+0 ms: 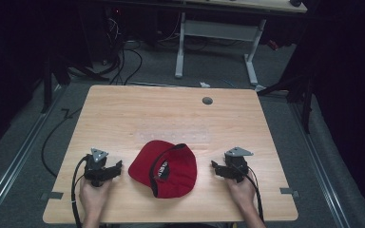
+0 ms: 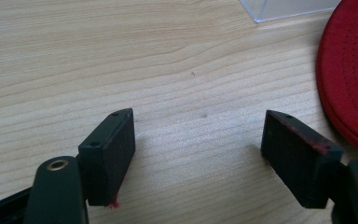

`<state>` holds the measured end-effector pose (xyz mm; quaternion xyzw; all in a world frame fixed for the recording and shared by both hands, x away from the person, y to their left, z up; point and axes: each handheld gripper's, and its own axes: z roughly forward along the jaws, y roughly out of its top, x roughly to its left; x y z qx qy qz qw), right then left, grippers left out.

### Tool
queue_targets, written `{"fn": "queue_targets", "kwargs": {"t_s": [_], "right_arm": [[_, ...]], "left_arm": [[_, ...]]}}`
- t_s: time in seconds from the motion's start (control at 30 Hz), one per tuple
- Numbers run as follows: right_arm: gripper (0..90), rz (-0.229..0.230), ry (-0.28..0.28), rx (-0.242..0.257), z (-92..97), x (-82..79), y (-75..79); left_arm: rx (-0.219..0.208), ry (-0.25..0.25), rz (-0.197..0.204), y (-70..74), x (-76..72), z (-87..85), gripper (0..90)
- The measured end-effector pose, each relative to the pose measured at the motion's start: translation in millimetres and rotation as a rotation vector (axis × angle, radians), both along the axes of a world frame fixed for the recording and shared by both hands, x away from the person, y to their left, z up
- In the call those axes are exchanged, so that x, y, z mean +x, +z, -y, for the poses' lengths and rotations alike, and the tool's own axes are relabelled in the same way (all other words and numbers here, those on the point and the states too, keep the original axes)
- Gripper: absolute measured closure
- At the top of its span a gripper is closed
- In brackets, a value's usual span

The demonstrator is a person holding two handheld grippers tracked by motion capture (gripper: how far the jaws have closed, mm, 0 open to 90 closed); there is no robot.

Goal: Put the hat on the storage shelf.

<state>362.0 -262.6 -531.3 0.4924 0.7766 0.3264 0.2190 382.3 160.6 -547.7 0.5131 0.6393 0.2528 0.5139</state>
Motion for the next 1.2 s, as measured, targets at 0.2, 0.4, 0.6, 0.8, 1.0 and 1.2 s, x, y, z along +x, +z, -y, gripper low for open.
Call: {"fn": "queue_targets", "kwargs": {"t_s": [0.2, 0.4, 0.6, 0.8, 1.0, 1.2], "right_arm": [[33.6, -0.001, -0.001, -0.001, 0.0, -0.1, 0.1], [33.6, -0.001, -0.001, -0.001, 0.0, -0.1, 0.1], [33.6, -0.001, -0.001, 0.000, 0.0, 0.0, 0.0], [33.6, 0.000, 0.000, 0.000, 0.0, 0.0, 0.0], [33.8, -0.001, 0.001, 0.002, -0.1, -0.1, 0.1], [34.7, -0.001, 0.004, 0.005, 0.1, -0.2, 0.2]], "left_arm": [[0.007, -0.006, -0.001, -0.2, -0.1, -0.3, 25.5], [0.006, -0.006, -0.001, -0.2, -0.1, -0.2, 25.3], [0.007, -0.006, -0.001, -0.2, -0.2, -0.2, 25.4], [0.007, -0.007, -0.001, -0.2, -0.2, -0.1, 25.3], [0.006, -0.005, -0.002, -0.2, -0.3, 0.2, 25.1], [0.007, -0.009, -0.002, -0.2, -0.4, 0.3, 24.7]]}}
